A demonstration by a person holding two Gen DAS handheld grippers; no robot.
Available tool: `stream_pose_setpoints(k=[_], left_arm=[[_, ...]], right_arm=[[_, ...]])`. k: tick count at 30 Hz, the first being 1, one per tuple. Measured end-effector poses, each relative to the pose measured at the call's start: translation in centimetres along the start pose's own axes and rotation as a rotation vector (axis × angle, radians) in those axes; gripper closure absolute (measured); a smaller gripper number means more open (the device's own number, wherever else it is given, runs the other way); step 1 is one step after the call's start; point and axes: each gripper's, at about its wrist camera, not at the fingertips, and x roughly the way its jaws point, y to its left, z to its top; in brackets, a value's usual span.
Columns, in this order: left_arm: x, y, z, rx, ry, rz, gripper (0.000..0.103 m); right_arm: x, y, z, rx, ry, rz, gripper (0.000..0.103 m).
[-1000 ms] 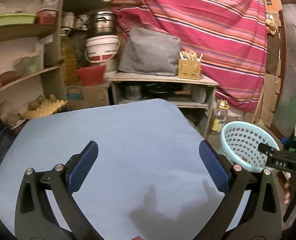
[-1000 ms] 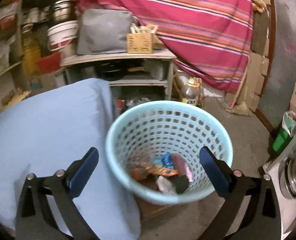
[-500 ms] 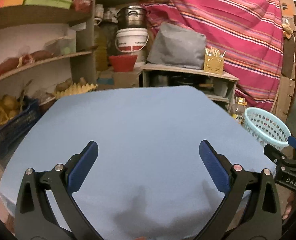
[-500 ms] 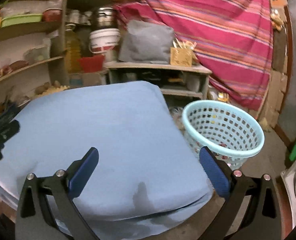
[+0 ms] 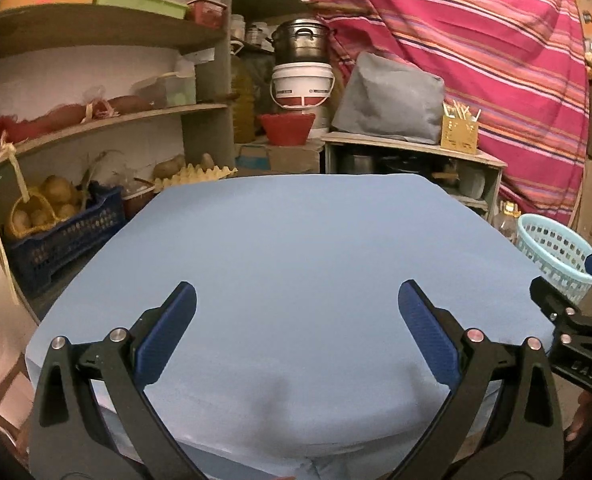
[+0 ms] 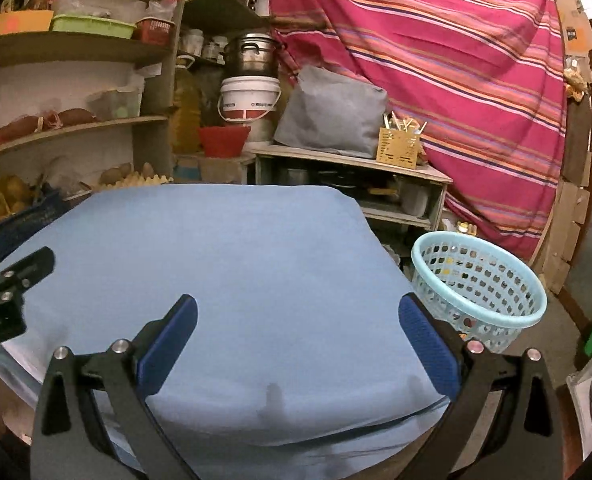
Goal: Collect trash
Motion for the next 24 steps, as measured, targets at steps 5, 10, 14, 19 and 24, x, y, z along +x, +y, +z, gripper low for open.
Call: stream_pose_setpoints(k=[5,10,14,19,24], left_arm=[[0.1,0.0,0.0,0.003,-0.031,0.015,0.005],[0.8,-0.2,0.0,-0.004,-0.007,-0.021,0.005],[1.0,-0.8,-0.1,0.0,0.0,-0.034,0.005],[1.0,-1.5,-0.3,0.019,-0.002,-0.044,0.005],[1.0,-1.8,-0.4,0.031,-0.007,-0.05,0.005]], right_arm=[[0.1,0.7,-0.1,-0.032,-0.002,-0.025,0.005],[0.0,0.3,0.1,-0.009,-0.005,-0.027,0.005],[0.1,-0.2,0.1,-0.001,0.0,-0.034,0.005],[0.3,-0.2,0.0,-0.002,0.012,-0.024,0.005],[0.3,-0.1,0.0,-0.002,0.013,-0.024,0.005]])
